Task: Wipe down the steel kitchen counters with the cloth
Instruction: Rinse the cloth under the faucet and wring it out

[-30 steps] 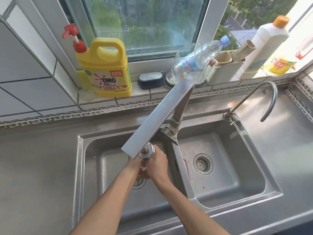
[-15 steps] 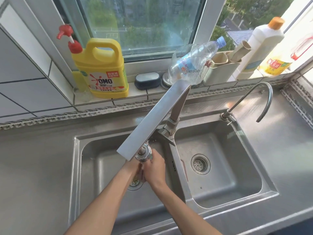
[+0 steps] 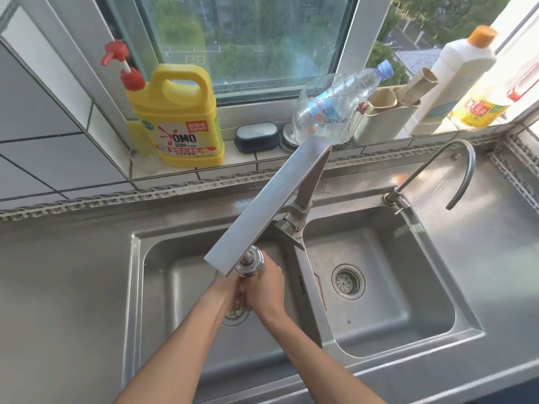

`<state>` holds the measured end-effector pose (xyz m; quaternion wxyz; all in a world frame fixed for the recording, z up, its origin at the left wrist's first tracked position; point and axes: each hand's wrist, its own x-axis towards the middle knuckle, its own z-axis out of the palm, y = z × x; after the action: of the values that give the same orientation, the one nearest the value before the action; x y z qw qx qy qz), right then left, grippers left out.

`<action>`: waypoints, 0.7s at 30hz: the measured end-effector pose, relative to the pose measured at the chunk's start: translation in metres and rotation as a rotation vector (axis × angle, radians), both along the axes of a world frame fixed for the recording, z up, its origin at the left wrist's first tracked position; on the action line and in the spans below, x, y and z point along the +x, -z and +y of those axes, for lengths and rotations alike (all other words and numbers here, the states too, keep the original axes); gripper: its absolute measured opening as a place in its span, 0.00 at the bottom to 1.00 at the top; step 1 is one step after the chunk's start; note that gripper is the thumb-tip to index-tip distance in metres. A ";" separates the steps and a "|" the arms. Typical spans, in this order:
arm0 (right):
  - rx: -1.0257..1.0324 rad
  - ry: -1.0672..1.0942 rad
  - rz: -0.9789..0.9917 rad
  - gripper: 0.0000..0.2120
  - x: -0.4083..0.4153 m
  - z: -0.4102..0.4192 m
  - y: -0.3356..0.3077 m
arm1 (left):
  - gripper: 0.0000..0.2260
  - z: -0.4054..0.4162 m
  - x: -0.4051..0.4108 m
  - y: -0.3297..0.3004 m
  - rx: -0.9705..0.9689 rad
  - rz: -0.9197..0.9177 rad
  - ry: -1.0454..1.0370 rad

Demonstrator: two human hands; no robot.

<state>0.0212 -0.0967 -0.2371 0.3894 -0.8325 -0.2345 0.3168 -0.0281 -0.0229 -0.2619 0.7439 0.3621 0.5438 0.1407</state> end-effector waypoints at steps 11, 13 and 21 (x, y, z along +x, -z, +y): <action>0.005 0.150 0.057 0.19 0.027 0.021 0.008 | 0.11 -0.010 0.005 -0.003 0.042 -0.051 0.016; -0.028 0.041 0.027 0.11 0.009 0.012 0.006 | 0.11 -0.002 0.003 -0.005 0.051 -0.070 -0.049; 0.006 -0.018 -0.056 0.09 0.015 0.010 0.016 | 0.15 -0.007 0.007 0.003 0.088 -0.031 -0.013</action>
<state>0.0362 -0.0867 -0.2526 0.3823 -0.8377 -0.2539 0.2960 -0.0213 -0.0301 -0.2644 0.7347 0.3887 0.5279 0.1748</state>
